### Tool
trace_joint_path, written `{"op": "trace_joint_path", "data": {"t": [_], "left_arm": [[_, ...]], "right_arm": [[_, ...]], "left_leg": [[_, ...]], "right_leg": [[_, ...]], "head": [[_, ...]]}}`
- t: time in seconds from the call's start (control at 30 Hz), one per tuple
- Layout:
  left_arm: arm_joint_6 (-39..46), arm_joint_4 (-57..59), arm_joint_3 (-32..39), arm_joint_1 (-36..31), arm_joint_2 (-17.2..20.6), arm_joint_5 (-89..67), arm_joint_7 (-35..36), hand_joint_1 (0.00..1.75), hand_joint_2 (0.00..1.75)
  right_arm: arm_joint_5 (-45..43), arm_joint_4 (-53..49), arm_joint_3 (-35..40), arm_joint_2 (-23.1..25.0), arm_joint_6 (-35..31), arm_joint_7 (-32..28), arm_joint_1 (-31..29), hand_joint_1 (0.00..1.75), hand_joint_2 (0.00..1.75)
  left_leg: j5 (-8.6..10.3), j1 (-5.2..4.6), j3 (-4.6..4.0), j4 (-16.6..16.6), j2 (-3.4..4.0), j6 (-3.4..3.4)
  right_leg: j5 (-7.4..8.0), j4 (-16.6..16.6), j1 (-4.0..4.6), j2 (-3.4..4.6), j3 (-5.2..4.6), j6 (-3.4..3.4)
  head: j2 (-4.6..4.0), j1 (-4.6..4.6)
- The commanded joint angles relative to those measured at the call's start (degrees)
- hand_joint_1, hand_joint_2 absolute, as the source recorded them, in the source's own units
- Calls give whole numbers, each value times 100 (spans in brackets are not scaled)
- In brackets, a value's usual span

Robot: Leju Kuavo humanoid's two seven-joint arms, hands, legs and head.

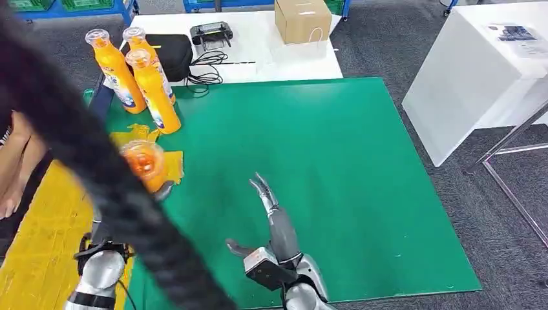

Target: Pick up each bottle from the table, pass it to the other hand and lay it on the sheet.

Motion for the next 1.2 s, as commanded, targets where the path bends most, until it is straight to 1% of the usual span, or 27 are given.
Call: {"op": "trace_joint_path", "data": {"t": [0.03, 0.07, 0.13, 0.2, 0.23, 0.27, 0.3, 0.37, 0.4, 0.47, 0.57, 0.67, 0.73, 0.77, 0.8, 0.9, 0.97, 1.0, 1.13, 1.17, 1.2], "left_arm": [[1092, 3237, -70, -661, 1148, -3980, 993, 175, 175], [1169, 3563, -41, -664, 1216, -4186, 1103, 175, 175], [1272, 3918, -27, -685, 1284, -4421, 1184, 175, 175], [1239, 4229, 43, -694, 1287, -4425, 1173, 175, 175], [1261, 4357, 61, -707, 1288, -4503, 1239, 175, 175], [1250, 4454, 65, -719, 1298, -4545, 1263, 175, 175], [1250, 4574, 68, -753, 1299, -4632, 1337, 175, 175], [1218, 4753, 120, -791, 1295, -4628, 1362, 175, 175], [1244, 4816, 135, -802, 1294, -4627, 1356, 175, 175], [1313, 4888, 135, -791, 1289, -4674, 1430, 175, 175], [1374, 5145, 198, -850, 1178, -4698, 1530, 175, 175], [1396, 5166, 204, -850, 1157, -4697, 1536, 175, 175], [1674, 5232, 426, -869, 1014, -4494, 1339, 175, 175], [1710, 5182, 495, -856, 954, -4396, 1260, 12, 175], [1746, 4978, 600, -783, 882, -4268, 1151, 0, 175], [1746, 4673, 726, -696, 789, -4036, 966, 0, 175], [1746, 4623, 756, -680, 766, -3950, 895, 0, 175], [1746, 4582, 783, -667, 747, -3861, 822, 0, 175], [1635, 4299, 773, -561, 713, -3634, 628, 0, 175], [1635, 4299, 773, -561, 713, -3634, 628, 0, 175], [1604, 4230, 770, -537, 696, -3572, 586, 0, 175]], "right_arm": [[-626, -1881, -905, -525, 708, 119, 238, 0, 175], [-663, -1919, -912, -582, 790, 104, 231, 0, 175], [-707, -1990, -952, -615, 803, 48, 265, 0, 175], [-754, -2056, -959, -650, 838, -6, 302, 0, 175], [-764, -2061, -965, -644, 829, -24, 305, 0, 175], [-780, -2073, -965, -652, 838, -42, 305, 0, 175], [-809, -2077, -967, -655, 844, -64, 301, 0, 175], [-856, -2096, -998, -651, 831, -95, 297, 0, 175], [-891, -2098, -1026, -652, 828, -110, 293, 0, 175], [-921, -2078, -1027, -652, 855, -118, 278, 0, 175], [-923, -1952, -984, -628, 907, -99, 170, 0, 175], [-923, -1933, -981, -619, 904, -99, 161, 0, 175], [-908, -1900, -966, -622, 920, -70, 152, 0, 175], [-898, -1894, -957, -622, 927, -62, 157, 0, 175], [-871, -1876, -937, -625, 937, -47, 159, 0, 175], [-855, -1829, -908, -628, 955, -24, 145, 0, 175], [-844, -1808, -901, -626, 952, -19, 146, 0, 175], [-830, -1799, -891, -637, 967, -4, 144, 0, 175], [-795, -1754, -914, -636, 984, 29, 149, 0, 175], [-795, -1754, -914, -636, 984, 29, 149, 0, 175], [-792, -1743, -916, -639, 995, 35, 149, 0, 175]], "left_leg": [[-2, -2, 30, -12, 0, -3], [0, -7, 25, -12, 5, -1], [-2, -4, 34, -14, -2, -2], [-1, -4, 20, -8, 9, -3], [-8, 3, 33, -8, 10, -4], [-2, -1, 21, -7, 7, -4], [-10, 5, 34, -6, 7, -5], [-3, 1, 16, -5, 6, -5], [-17, 15, 44, -1, 3, -7], [-3, 3, 9, -2, 5, -5], [-3, 2, 15, -7, 7, -6], [-1, 1, 20, -9, 5, -8], [-2, 4, 36, -10, 8, -9], [-2, 3, 42, -10, 6, -9], [-2, 10, 49, -12, 6, -10], [3, 7, 46, -10, 0, -11], [0, 20, 54, -10, -4, -12], [6, 11, 43, -9, -2, -15], [-2, 22, 52, -7, -5, -14], [6, 10, 38, -8, -8, -15], [1, 16, 43, -6, -7, -15]], "right_leg": [[-5, -8, 0, -6, 29, -6], [-2, -4, -6, -1, 18, -4], [-5, -10, -2, -8, 32, -5], [-2, -3, -2, 6, 12, -3], [-7, -9, 5, 5, 29, -7], [-4, -5, 1, 4, 14, -4], [-9, -9, 8, 1, 32, -7], [-4, -4, 2, 4, 12, -4], [-15, -13, 18, -6, 49, -10], [-3, -3, 5, 3, 8, -4], [0, -5, 4, 9, 18, -5], [1, -4, 3, 8, 21, -5], [1, -5, 5, 10, 36, -8], [1, -4, 3, 8, 40, -6], [2, -11, 9, 5, 50, -9], [2, -4, 6, 3, 42, -6], [-1, -14, 20, -7, 59, -8], [0, -3, 10, 1, 43, -5], [-4, -15, 24, -9, 64, -7], [0, -4, 12, -7, 45, -5], [-2, -10, 20, -10, 55, -7]], "head": [[0, -2], [0, 0], [0, 0], [0, 0], [0, 0], [0, 0], [0, 0], [0, 0], [0, 0], [0, 0], [0, 0], [0, 0], [0, 0], [0, 0], [0, 0], [0, 0], [0, 0], [0, 0], [0, 0], [0, 0], [0, 0]]}}
